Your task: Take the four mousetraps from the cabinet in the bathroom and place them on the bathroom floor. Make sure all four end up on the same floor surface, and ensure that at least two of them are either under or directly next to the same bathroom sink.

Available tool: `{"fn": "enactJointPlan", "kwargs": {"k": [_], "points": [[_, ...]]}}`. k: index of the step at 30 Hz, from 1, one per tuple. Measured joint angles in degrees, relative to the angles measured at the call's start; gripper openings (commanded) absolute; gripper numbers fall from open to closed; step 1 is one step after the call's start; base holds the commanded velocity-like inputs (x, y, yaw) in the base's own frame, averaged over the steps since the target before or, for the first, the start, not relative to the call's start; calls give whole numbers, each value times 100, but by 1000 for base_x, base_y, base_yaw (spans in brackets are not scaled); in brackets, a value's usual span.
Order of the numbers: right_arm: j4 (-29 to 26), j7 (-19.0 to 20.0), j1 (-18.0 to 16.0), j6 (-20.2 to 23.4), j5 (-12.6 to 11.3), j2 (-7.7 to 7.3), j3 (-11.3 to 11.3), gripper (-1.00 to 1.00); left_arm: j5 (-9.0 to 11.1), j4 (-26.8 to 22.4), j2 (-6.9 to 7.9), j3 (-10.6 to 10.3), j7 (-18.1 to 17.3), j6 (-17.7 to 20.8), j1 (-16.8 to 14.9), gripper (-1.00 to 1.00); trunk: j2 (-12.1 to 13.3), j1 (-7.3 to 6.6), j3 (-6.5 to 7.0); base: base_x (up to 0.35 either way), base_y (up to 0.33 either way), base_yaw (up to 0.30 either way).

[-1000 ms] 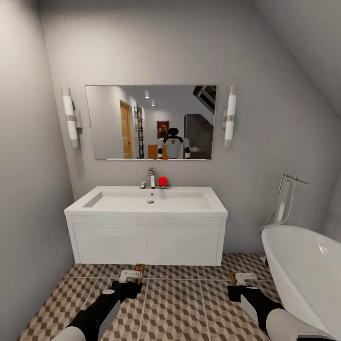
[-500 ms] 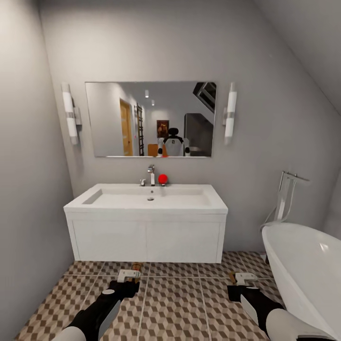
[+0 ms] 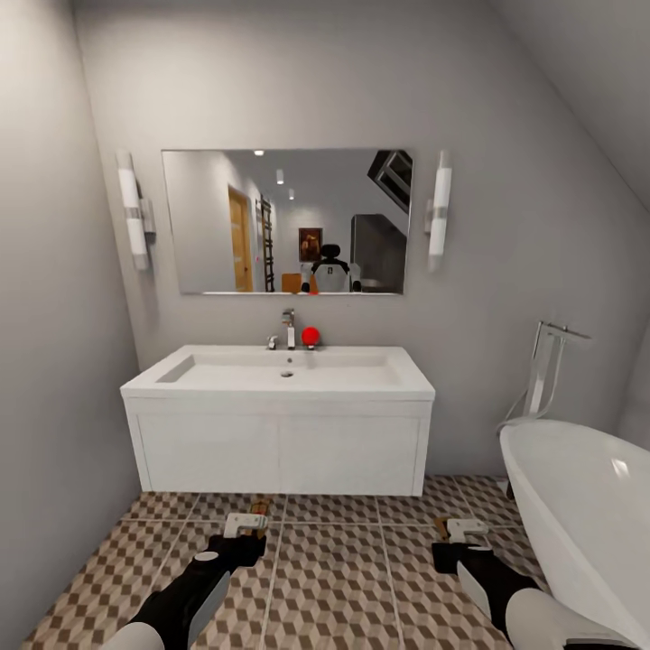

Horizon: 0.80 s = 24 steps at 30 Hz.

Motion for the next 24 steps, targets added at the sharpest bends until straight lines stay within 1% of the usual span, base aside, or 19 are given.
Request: {"fn": "enactJointPlan", "kwargs": {"k": [1, 4, 7, 15, 24], "points": [[-14, -2, 0, 0, 5, 1, 3, -100, 66, 0, 0, -4, -1, 0, 0, -100, -40, 22, -18, 0, 0, 0], [-49, -6, 0, -3, 9, 4, 7, -100, 170, 0, 3, -13, -5, -2, -2, -100, -160, 88, -72, 0, 0, 0], [-68, -8, 0, -15, 11, 9, 8, -100, 216, 0, 16, -17, -25, -13, -1, -100, -281, 154, -126, 0, 0, 0], [-70, -3, 0, -244, 12, 9, 9, -100, 244, -6, 56, -28, -64, -25, 0, -100, -602, 330, -269, 0, 0, 0], [-14, 5, 0, -353, 39, 9, 9, -100, 247, -16, 74, -29, -20, -63, 0, -100, -963, 527, -431, 0, 0, 0]]}}
